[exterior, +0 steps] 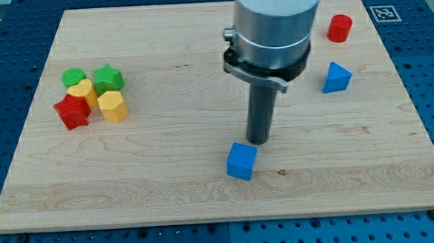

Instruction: Push the blue triangle closer to blue cube

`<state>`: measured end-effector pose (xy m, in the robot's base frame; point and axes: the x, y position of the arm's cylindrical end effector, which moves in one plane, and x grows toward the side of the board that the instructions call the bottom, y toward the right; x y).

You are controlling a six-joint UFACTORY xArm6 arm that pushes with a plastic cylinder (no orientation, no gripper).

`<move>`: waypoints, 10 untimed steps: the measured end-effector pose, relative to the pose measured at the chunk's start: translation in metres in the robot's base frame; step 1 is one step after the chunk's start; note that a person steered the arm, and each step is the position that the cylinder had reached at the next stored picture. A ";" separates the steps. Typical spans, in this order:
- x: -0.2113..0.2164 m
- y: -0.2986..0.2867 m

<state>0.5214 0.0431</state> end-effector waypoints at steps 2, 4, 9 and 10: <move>0.058 -0.002; 0.007 0.077; -0.098 0.116; -0.107 0.127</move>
<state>0.4148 0.1697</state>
